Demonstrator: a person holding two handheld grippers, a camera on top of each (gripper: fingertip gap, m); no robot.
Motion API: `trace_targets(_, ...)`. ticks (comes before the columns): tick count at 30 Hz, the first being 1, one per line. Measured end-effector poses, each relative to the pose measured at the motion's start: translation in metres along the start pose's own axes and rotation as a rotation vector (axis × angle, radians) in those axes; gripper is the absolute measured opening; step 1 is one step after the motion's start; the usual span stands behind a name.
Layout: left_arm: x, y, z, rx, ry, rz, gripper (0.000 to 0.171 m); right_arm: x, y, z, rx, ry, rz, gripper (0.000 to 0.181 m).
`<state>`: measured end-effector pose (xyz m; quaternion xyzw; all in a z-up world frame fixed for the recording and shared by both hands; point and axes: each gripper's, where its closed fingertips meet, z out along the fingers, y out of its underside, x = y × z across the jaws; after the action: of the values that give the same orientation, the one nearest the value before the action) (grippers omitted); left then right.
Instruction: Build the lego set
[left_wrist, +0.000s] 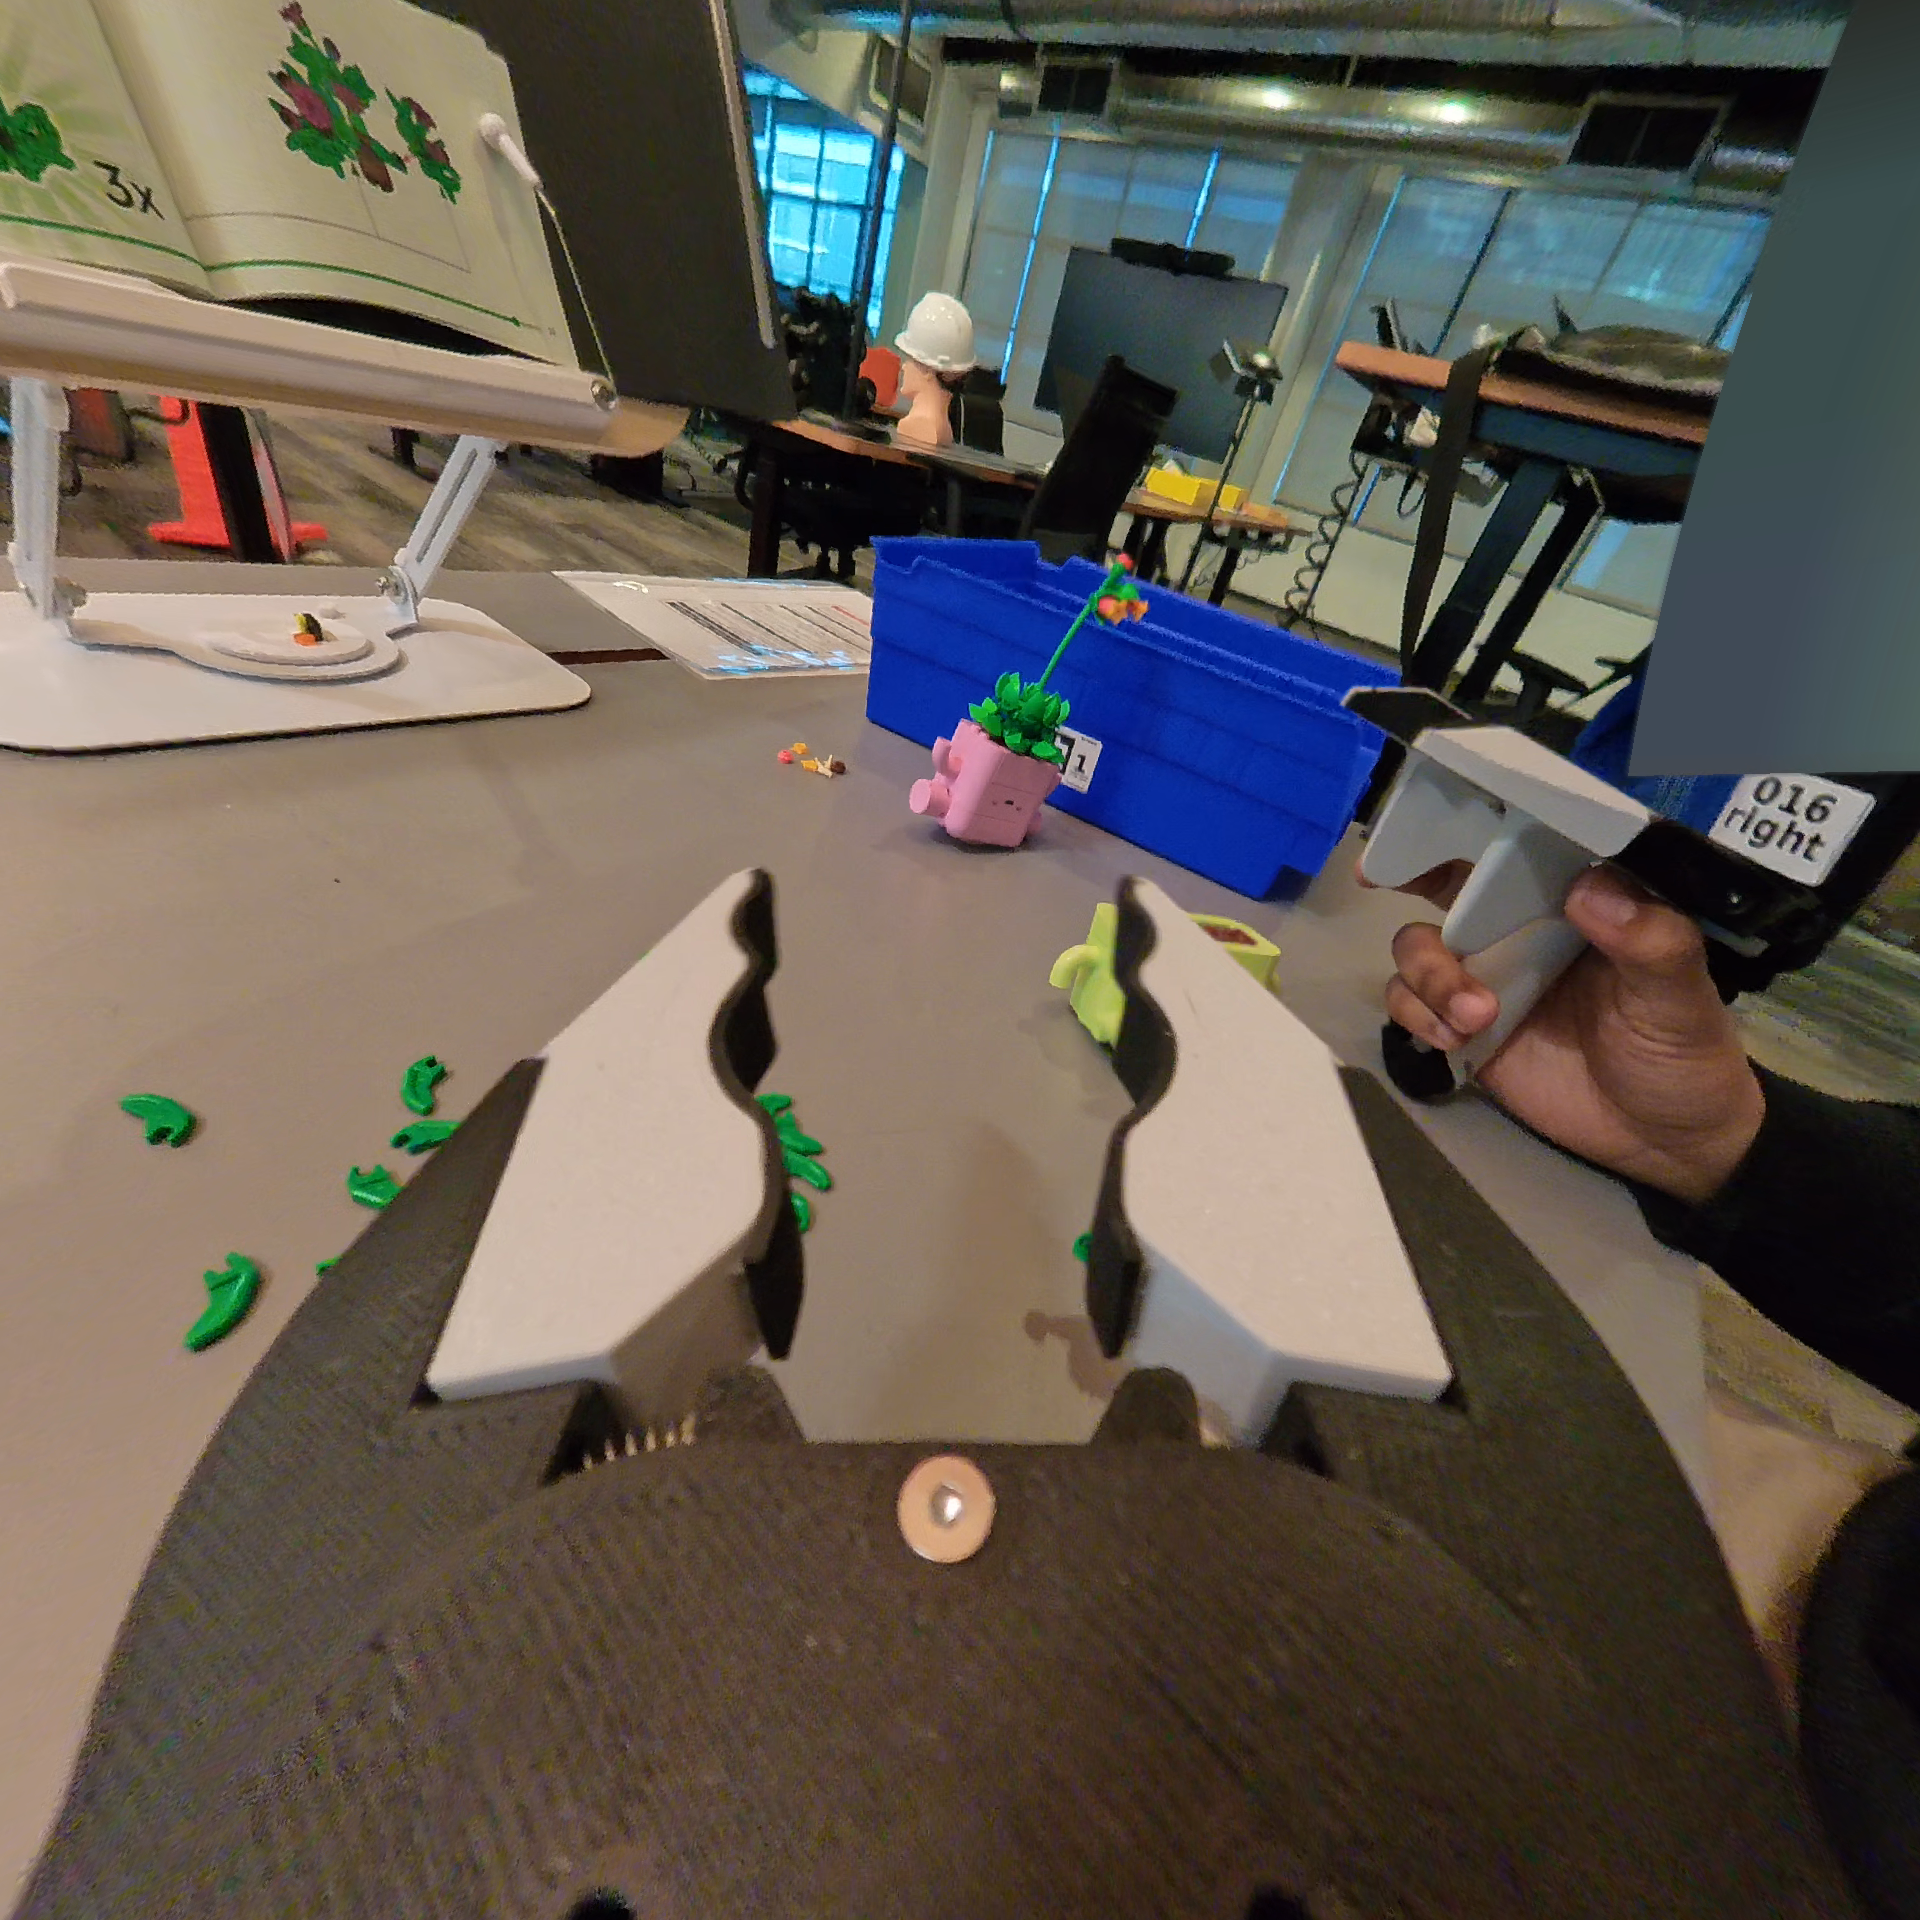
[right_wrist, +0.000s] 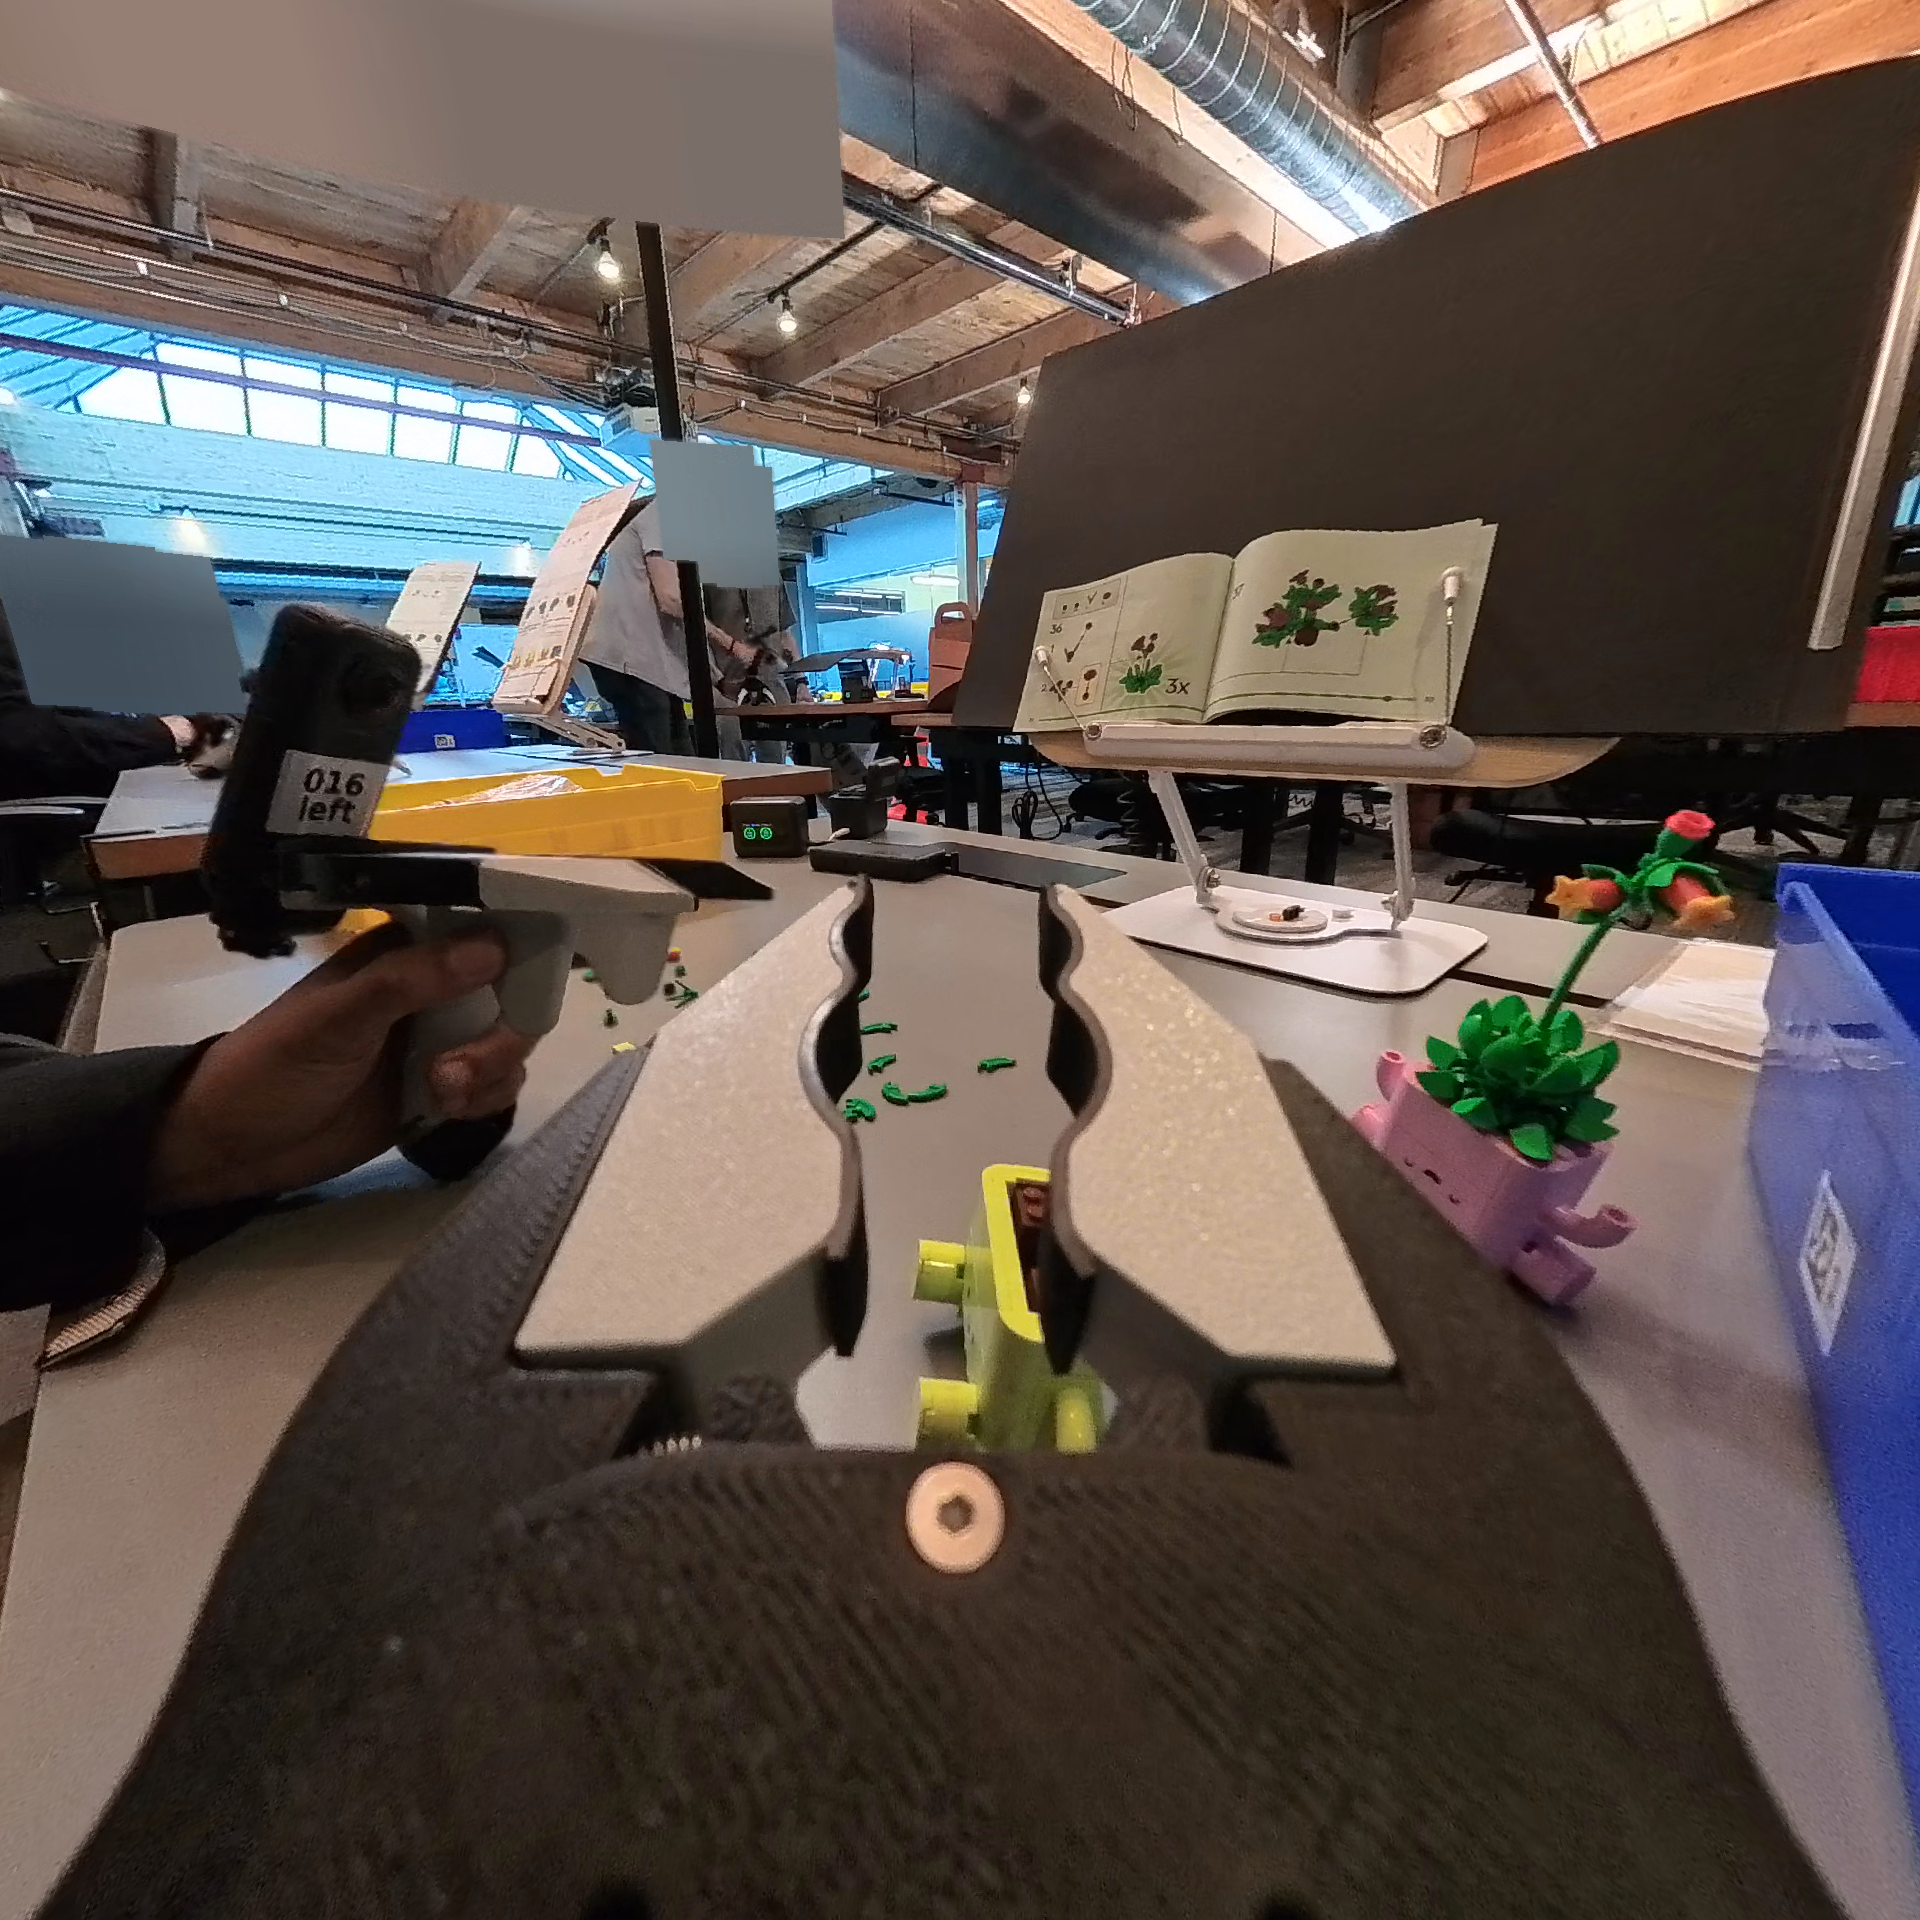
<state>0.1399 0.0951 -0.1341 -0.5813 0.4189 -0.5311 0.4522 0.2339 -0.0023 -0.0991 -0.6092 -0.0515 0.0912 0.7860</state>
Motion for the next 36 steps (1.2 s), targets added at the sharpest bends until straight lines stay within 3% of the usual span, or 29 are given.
trace_targets(1,0.001,-0.003,-0.004,-0.004,0.006,0.015,0.050,0.000,0.000,0.000,0.001,0.000,0.001,0.030)
trace_targets(4,-0.008,-0.033,-0.031,0.157,-0.053,0.104,0.000,0.000,-0.001,0.000,0.005,0.001,0.003,0.030)
trace_targets(8,-0.062,-0.049,-0.064,0.162,-0.309,0.200,0.000,0.001,-0.001,-0.001,0.008,0.001,0.004,0.030)
trace_targets(13,-0.118,-0.048,-0.098,0.088,-0.492,0.223,0.000,-0.001,0.000,0.000,0.005,-0.002,-0.004,0.030)
trace_targets(17,-0.177,-0.065,-0.167,0.174,-0.789,0.189,0.000,-0.001,0.000,0.000,0.003,-0.005,-0.005,0.030)
trace_targets(20,-0.206,-0.062,-0.204,0.151,-0.917,0.143,0.000,-0.001,0.000,0.000,0.003,-0.005,-0.003,0.030)
trace_targets(24,-0.225,-0.050,-0.219,0.060,-0.986,0.139,0.000,-0.001,0.000,0.000,0.002,-0.005,-0.006,0.030)
trace_targets(28,-0.224,-0.042,-0.205,0.044,-0.893,0.079,0.000,-0.002,0.000,0.000,0.004,-0.004,-0.016,0.029)
trace_targets(36,-0.220,-0.045,-0.191,0.033,-0.884,0.194,0.000,-0.003,-0.001,-0.002,0.006,0.003,-0.035,0.029)
